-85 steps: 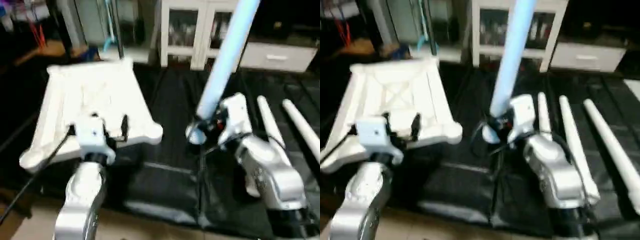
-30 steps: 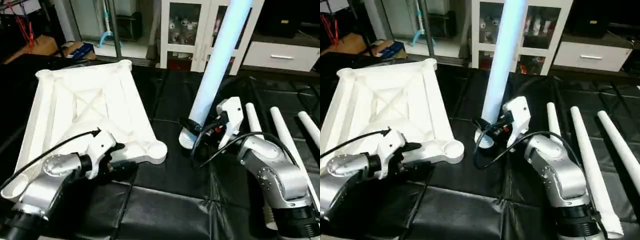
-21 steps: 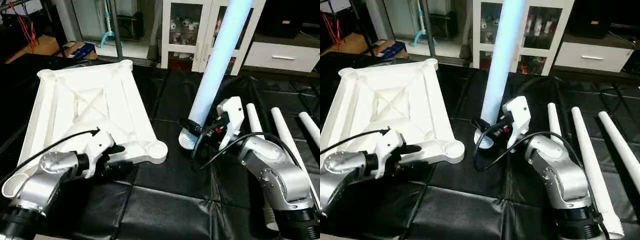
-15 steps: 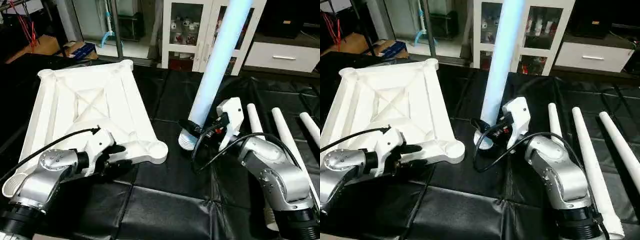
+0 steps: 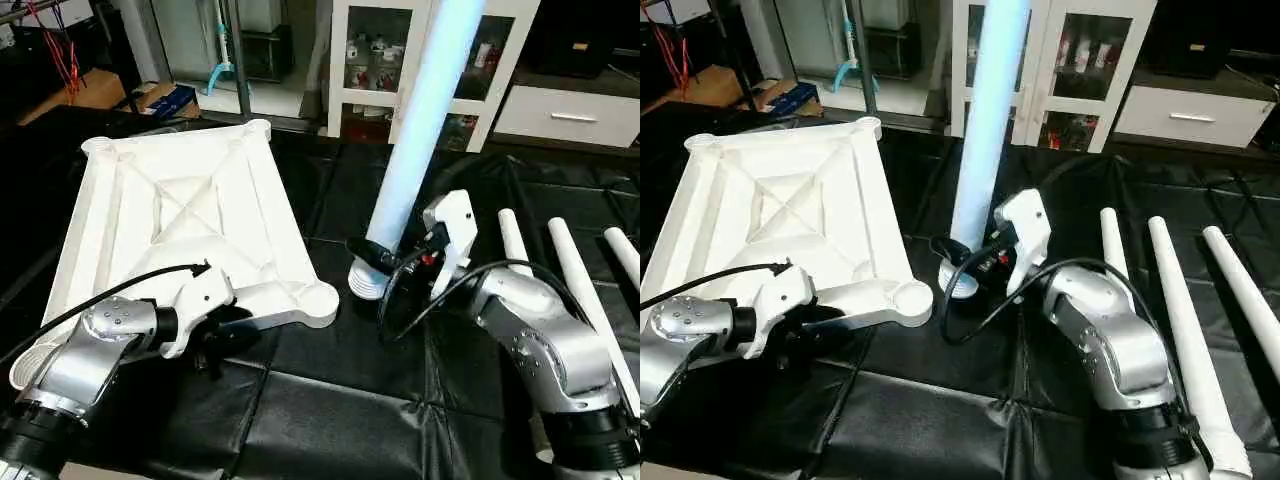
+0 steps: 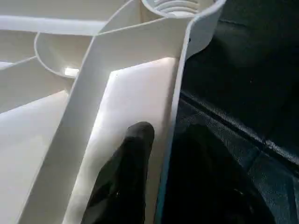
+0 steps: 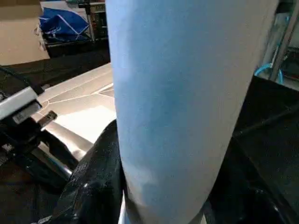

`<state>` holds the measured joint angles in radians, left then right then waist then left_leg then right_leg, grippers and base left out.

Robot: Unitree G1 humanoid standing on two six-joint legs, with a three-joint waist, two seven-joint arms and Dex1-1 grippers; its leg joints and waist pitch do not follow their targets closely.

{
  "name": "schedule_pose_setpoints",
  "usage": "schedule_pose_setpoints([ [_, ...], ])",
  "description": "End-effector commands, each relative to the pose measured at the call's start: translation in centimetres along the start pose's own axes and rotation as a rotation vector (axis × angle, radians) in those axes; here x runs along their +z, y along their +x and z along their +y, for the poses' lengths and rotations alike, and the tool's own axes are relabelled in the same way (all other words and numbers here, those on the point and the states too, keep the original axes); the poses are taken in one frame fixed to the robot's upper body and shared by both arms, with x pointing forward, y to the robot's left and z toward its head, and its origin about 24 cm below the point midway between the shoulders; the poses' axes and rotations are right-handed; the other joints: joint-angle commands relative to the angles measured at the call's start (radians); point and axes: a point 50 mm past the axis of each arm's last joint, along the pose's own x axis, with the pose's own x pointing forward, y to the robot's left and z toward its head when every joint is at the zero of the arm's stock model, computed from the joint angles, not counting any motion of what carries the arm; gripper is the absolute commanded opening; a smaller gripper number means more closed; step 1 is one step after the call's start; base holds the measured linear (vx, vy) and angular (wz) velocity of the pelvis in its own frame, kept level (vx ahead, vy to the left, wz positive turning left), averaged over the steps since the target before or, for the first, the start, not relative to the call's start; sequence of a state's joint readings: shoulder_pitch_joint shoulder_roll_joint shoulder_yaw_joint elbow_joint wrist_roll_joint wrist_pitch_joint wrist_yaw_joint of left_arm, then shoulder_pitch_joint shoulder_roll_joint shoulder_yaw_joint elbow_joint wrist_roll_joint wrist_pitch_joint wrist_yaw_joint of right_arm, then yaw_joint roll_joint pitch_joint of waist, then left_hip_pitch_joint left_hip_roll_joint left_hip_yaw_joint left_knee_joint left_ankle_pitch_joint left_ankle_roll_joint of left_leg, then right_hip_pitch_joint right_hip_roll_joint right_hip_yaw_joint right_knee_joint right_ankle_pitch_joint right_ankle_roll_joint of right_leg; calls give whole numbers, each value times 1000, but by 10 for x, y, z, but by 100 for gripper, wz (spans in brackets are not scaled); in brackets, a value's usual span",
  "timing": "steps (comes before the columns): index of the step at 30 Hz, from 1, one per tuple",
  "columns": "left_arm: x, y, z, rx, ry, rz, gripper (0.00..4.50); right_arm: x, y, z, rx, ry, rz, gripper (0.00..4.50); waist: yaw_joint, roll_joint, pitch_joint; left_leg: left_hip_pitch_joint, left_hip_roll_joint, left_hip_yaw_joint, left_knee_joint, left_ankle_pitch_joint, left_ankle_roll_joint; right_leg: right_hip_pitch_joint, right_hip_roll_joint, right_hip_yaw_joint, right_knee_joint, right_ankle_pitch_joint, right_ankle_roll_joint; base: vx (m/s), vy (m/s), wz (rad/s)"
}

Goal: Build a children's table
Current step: Insert table leg to table base

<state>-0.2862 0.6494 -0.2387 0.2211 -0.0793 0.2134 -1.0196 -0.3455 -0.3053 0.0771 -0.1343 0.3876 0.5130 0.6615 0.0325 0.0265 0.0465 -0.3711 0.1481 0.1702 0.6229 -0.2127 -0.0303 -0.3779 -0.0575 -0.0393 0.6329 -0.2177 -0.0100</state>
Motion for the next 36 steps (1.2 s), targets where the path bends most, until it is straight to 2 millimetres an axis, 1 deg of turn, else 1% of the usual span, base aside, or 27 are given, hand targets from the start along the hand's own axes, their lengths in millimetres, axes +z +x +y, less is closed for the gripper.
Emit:
schedule_pose_setpoints([
  [1,-11,3,-3,-25,-8,66,110,4,4,0,20,-3,-14,188,0,3,-51,19,81,-31,-94,-180,-8,28,-92,55,-72,-111,-226,0,0,0],
  [2,-11,3,-4,-25,-8,67,108,4,4,0,21,-3,-14,188,-1,2,-50,19,81,-30,-94,-184,-9,27,-92,56,-74,-114,-226,0,0,0],
  [3,-13,3,-4,-28,-7,80,89,4,6,1,29,3,-15,188,-1,1,-50,19,81,-31,-95,-186,-11,28,-93,56,-73,-116,-226,0,0,0],
  [6,-13,7,-8,-42,-11,76,69,2,9,2,48,23,-17,188,-2,3,-50,19,80,-31,-95,-199,-14,27,-93,56,-75,-130,-229,0,0,0],
  [9,-8,14,-16,-58,-18,36,44,-3,13,3,66,68,-20,188,-4,2,-52,18,82,-31,-95,-188,-13,28,-93,55,-72,-106,-236,0,0,0],
  [10,-1,19,-24,-72,-38,-7,32,-7,15,3,84,93,-11,188,-2,1,-54,18,82,-30,-93,-176,-9,29,-94,56,-70,-90,-242,0,0,0],
  [12,1,20,-27,-78,-49,-27,24,-9,15,3,93,102,-7,188,-1,1,-54,18,84,-29,-93,-160,-2,31,-94,54,-69,-68,-248,0,0,0],
  [13,8,24,-39,-102,-58,-63,24,-14,15,4,123,124,14,188,-1,-5,-54,17,84,-27,-92,-143,6,31,-92,54,-68,-48,-249,0,0,0],
  [14,10,25,-43,-112,-58,-71,17,-15,15,4,130,126,22,188,-3,-7,-57,14,86,-28,-91,-133,9,36,-94,53,-61,-27,-256,0,0,0],
  [15,10,25,-45,-116,-58,-74,3,-16,15,4,132,126,25,188,-1,-5,-54,13,84,-26,-90,-116,23,33,-93,53,-65,-19,-256,0,0,0],
  [17,13,27,-54,-129,-57,-89,3,-21,15,6,154,122,49,188,-1,-11,-52,14,83,-24,-89,-127,32,33,-93,54,-70,-44,-256,0,0,0],
  [18,14,28,-58,-136,-55,-95,3,-22,15,6,160,116,59,188,0,-14,-51,13,83,-25,-89,-134,37,33,-95,55,-72,-74,-249,0,0,0],
  [19,15,28,-63,-141,-55,-98,3,-24,16,7,172,110,70,188,2,-13,-48,15,83,-23,-90,-149,36,29,-94,55,-77,-119,-240,0,0,0],
  [20,15,28,-63,-141,-55,-98,3,-24,16,7,172,110,70,188,2,-18,-48,17,84,-23,-90,-156,35,29,-94,55,-79,-137,-237,0,0,0],
  [21,15,28,-65,-139,-56,-97,3,-25,17,7,179,102,77,188,1,-19,-45,15,84,-24,-93,-168,29,28,-93,55,-80,-174,-227,0,0,0],
  [23,13,26,-67,-134,-54,-82,3,-27,17,7,188,89,88,188,0,-21,-44,16,84,-25,-95,-182,20,25,-92,55,-82,-206,-214,0,0,0],
  [24,13,25,-67,-132,-53,-76,3,-27,17,7,189,85,90,188,0,-18,-44,16,84,-26,-96,-185,16,24,-92,56,-83,-216,-208,0,0,0],
  [25,12,24,-67,-123,-45,-66,3,-27,17,7,191,86,91,188,-2,-24,-44,16,83,-25,-96,-190,14,24,-92,56,-85,-224,-204,0,0,0],
  [27,11,19,-61,-61,-3,-48,3,-27,16,7,191,88,89,188,0,-22,-46,15,83,-27,-96,-176,16,25,-92,56,-82,-198,-200,0,0,0],
  [28,12,19,-59,-46,5,-49,28,-27,16,7,190,87,88,188,-1,-21,-46,15,83,-27,-96,-171,16,24,-90,55,-82,-184,-200,0,0,0],
  [29,12,18,-57,-26,11,-52,28,-27,15,7,187,88,85,188,-1,-22,-46,15,83,-27,-96,-169,17,24,-90,56,-82,-177,-201,0,0,0],
  [30,12,18,-56,-24,12,-53,54,-27,15,7,187,88,85,188,-1,-22,-46,16,83,-26,-96,-172,17,23,-91,56,-81,-172,-203,0,0,0],
  [31,14,17,-54,-13,14,-60,58,-26,15,7,184,89,82,188,0,-22,-45,17,83,-25,-96,-180,15,22,-91,56,-82,-178,-206,0,0,0],
  [32,19,14,-52,-2,-3,-89,63,-25,14,7,178,91,74,188,1,-19,-45,18,82,-25,-95,-186,11,21,-91,56,-82,-184,-207,0,0,0],
  [34,23,12,-51,-4,-16,-114,84,-24,13,7,175,92,67,188,2,-19,-44,20,83,-24,-97,-203,0,19,-90,56,-84,-199,-209,0,0,0],
  [35,28,11,-52,-9,-19,-136,95,-24,12,8,172,92,63,188,0,-16,-43,19,84,-27,-100,-216,-15,20,-88,55,-83,-196,-208,0,0,0],
  [36,29,11,-52,-14,-17,-143,95,-24,11,8,171,92,61,188,1,-14,-43,19,84,-28,-100,-218,-18,20,-88,55,-82,-191,-207,0,0,0],
])
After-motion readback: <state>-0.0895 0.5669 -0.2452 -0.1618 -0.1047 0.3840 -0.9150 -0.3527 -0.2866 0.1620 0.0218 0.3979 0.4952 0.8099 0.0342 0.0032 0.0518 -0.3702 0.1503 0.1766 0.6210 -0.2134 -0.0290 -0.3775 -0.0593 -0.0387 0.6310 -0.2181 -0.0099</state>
